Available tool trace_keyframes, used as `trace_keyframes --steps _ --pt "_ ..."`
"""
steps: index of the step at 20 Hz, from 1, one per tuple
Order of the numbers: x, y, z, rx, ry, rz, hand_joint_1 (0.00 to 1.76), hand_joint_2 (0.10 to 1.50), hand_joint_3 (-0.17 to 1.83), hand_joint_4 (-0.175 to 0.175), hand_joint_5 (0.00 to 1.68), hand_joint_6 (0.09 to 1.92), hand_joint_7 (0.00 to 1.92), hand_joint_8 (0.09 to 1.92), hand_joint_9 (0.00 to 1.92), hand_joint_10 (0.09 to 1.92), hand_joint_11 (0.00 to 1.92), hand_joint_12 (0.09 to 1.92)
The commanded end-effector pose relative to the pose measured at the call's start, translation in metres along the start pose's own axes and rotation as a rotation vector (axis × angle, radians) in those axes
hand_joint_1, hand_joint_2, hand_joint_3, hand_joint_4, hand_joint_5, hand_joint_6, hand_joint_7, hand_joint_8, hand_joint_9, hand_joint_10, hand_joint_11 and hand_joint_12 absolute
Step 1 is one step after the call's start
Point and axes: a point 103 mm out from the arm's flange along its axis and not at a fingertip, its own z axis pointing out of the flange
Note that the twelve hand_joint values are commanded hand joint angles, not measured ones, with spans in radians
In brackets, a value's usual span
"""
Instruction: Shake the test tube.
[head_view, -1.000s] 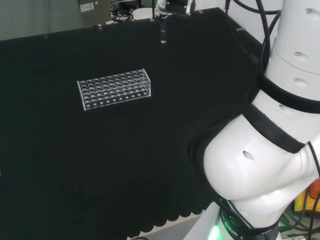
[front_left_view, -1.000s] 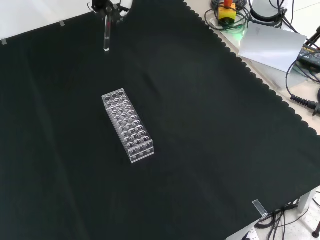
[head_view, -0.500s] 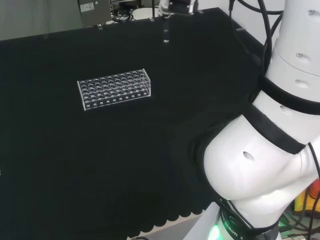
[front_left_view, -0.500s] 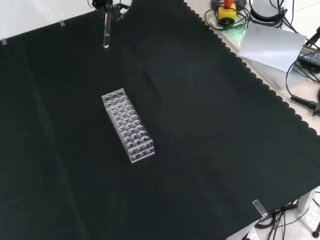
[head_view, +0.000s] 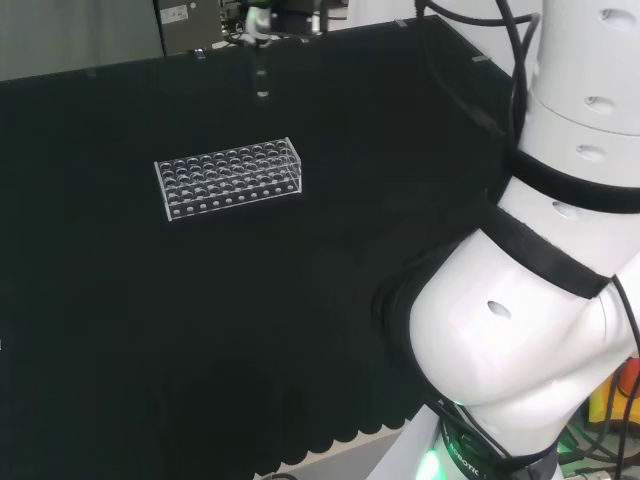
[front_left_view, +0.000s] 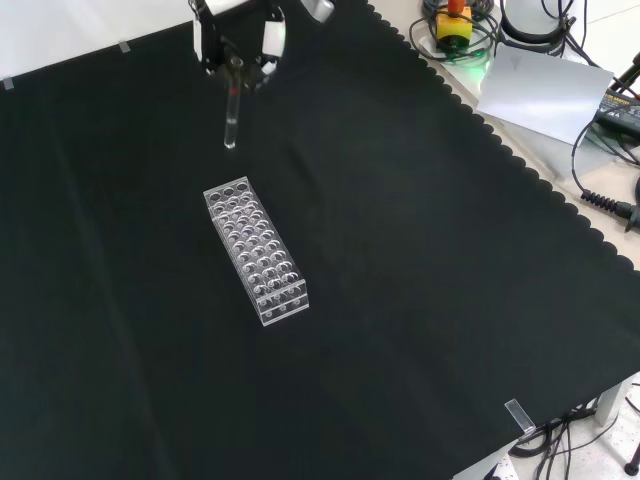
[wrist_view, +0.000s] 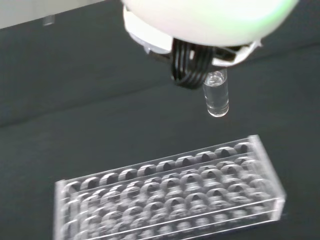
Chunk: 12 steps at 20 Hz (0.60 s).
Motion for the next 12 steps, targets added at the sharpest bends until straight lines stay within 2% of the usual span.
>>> trace_keyframes --steps 1,4,6,9,12 --pt "0.069 -0.011 0.013 0.062 0.025 -0.174 1.44 0.55 0.78 -0.175 1.29 0.63 1.35 0.68 1.33 0.63 1.24 0.87" --pt "0.080 -0.015 0.014 0.071 0.026 -0.222 1.44 0.55 0.78 -0.175 1.29 0.64 1.35 0.68 1.33 0.63 1.24 0.87" --pt "0.079 -0.016 0.013 0.071 0.028 -0.227 1.44 0.55 0.78 -0.175 1.29 0.64 1.35 0.68 1.33 0.63 1.24 0.87" --pt "0.064 -0.014 0.012 0.064 0.011 -0.195 1.44 0.55 0.78 -0.175 1.29 0.64 1.35 0.68 1.33 0.63 1.24 0.87" --pt "0.038 -0.010 0.010 0.047 -0.008 -0.129 1.44 0.55 0.78 -0.175 1.29 0.64 1.35 0.68 1.33 0.63 1.24 0.87"
